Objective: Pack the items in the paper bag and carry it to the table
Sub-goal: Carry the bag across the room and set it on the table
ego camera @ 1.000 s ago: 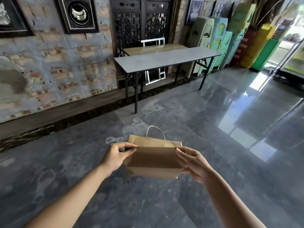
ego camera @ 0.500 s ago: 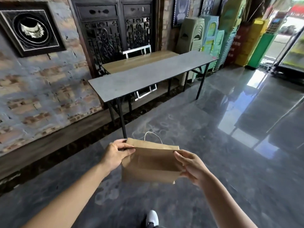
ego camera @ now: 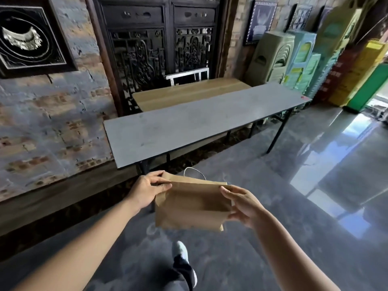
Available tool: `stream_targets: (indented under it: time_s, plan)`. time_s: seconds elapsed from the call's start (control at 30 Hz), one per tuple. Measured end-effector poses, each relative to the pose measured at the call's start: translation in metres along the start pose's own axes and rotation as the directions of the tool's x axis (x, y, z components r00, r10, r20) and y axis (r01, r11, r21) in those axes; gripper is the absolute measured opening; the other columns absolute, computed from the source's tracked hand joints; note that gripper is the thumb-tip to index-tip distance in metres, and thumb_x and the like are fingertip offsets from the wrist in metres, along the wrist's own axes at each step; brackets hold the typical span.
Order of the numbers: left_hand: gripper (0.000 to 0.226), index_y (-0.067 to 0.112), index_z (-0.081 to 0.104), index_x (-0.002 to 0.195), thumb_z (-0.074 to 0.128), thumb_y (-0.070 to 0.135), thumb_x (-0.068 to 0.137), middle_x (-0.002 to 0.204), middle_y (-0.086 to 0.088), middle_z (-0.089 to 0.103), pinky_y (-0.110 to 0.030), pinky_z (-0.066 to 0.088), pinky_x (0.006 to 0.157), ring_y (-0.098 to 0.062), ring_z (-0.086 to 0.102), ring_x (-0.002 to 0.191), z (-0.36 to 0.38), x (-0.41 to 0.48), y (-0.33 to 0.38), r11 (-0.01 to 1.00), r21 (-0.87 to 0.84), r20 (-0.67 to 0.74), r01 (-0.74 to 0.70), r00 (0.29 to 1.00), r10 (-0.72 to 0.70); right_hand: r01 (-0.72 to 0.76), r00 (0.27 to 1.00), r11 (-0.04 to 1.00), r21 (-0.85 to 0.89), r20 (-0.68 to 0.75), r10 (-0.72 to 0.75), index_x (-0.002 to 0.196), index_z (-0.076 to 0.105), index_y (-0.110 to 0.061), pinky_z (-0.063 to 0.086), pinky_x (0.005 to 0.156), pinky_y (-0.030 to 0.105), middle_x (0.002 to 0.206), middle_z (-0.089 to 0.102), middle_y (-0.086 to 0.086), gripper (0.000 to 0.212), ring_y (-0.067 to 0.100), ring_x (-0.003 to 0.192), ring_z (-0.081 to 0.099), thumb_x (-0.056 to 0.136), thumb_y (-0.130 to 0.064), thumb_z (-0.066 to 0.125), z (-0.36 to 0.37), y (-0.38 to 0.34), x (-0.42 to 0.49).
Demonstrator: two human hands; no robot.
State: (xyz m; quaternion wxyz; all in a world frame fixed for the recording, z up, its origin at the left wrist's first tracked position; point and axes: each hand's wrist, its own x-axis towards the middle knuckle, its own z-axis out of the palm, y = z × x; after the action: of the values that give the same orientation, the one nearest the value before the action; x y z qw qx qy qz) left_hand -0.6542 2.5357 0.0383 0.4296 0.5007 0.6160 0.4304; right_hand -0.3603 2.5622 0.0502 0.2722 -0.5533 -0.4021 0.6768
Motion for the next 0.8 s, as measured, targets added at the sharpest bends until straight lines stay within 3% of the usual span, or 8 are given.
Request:
stream_targets:
  time_s: [0.2,0.3,0.37,0.43,0.5,0.6,0.7,0.8]
  plan:
    - [0.019,0.031,0.079,0.071,0.081,0.012,0.075,0.127,0.006,0.057,-0.02,0.035,0.098,-0.009,0.054,0.118,0.011,0.176,0.004,0.997,-0.074,-0.071,0.028,0.997,-0.033,0.003,1.0,0.999,-0.051,-0.007,-0.004,0.101,0.076,-0.021,0.059,0.064,0.046,0.087,0.075,0.009,0.016,0.029,0.071,0.072,0.089,-0.029,0.069,-0.034,-0.102,0.155]
    - [0.019,0.033,0.078,0.069,0.082,0.015,0.074,0.1,0.021,0.067,-0.002,0.036,0.082,0.0,0.058,0.101,0.02,0.25,0.013,0.995,-0.089,-0.128,0.049,0.99,-0.06,0.042,0.999,0.995,-0.086,-0.027,-0.045,0.095,0.077,-0.024,0.059,0.064,0.049,0.085,0.075,0.007,0.011,0.026,0.071,0.071,0.089,-0.03,0.07,-0.048,-0.15,0.223]
    - [0.02,0.032,0.077,0.067,0.083,0.014,0.074,0.083,0.027,0.067,0.001,0.04,0.075,0.009,0.06,0.089,0.025,0.292,0.021,0.992,-0.112,-0.158,0.066,0.984,-0.083,0.065,0.997,0.994,-0.088,-0.039,-0.068,0.092,0.077,-0.024,0.058,0.061,0.046,0.082,0.075,0.002,0.009,0.02,0.069,0.07,0.089,-0.029,0.069,-0.055,-0.177,0.265]
    - [0.019,0.029,0.078,0.072,0.081,0.011,0.075,0.092,0.022,0.066,-0.003,0.042,0.077,0.01,0.06,0.09,0.026,0.325,0.028,0.988,-0.139,-0.168,0.065,0.982,-0.088,0.078,0.996,0.993,-0.089,-0.028,-0.081,0.091,0.077,-0.025,0.057,0.059,0.044,0.082,0.075,0.0,0.009,0.015,0.07,0.069,0.089,-0.029,0.069,-0.058,-0.2,0.3]
    - [0.013,0.023,0.079,0.08,0.08,0.01,0.077,0.112,0.013,0.059,-0.011,0.038,0.09,0.002,0.053,0.109,0.023,0.363,0.033,0.991,-0.114,-0.203,0.062,0.976,-0.084,0.073,0.997,0.992,-0.1,0.017,-0.072,0.091,0.077,-0.026,0.06,0.064,0.048,0.084,0.075,-0.001,0.009,0.015,0.075,0.07,0.089,-0.03,0.07,-0.063,-0.226,0.343]
    - [0.01,0.021,0.078,0.085,0.081,0.015,0.077,0.115,0.004,0.055,-0.02,0.031,0.097,0.0,0.044,0.119,0.016,0.417,0.033,0.994,-0.067,-0.268,0.09,0.958,-0.104,0.059,0.993,0.988,-0.145,0.113,-0.043,0.089,0.077,-0.029,0.058,0.074,0.056,0.085,0.073,-0.001,0.008,0.016,0.08,0.067,0.089,-0.032,0.069,-0.066,-0.26,0.415]
    - [0.01,0.021,0.079,0.086,0.081,0.017,0.077,0.113,0.007,0.056,-0.01,0.029,0.09,0.0,0.043,0.119,0.011,0.46,0.026,0.989,-0.068,-0.337,0.129,0.93,-0.145,0.076,0.985,0.98,-0.183,0.164,-0.046,0.086,0.076,-0.029,0.059,0.066,0.047,0.082,0.072,-0.004,0.008,0.013,0.076,0.068,0.089,-0.031,0.069,-0.059,-0.286,0.478]
    - [0.011,0.026,0.078,0.081,0.081,0.017,0.076,0.1,0.019,0.06,0.008,0.028,0.073,0.002,0.047,0.112,0.01,0.504,0.02,0.985,-0.08,-0.435,0.152,0.884,-0.171,0.068,0.975,0.977,-0.2,0.22,-0.023,0.088,0.075,-0.023,0.058,0.066,0.048,0.083,0.07,-0.001,0.009,0.015,0.077,0.066,0.088,-0.03,0.071,-0.054,-0.308,0.544]
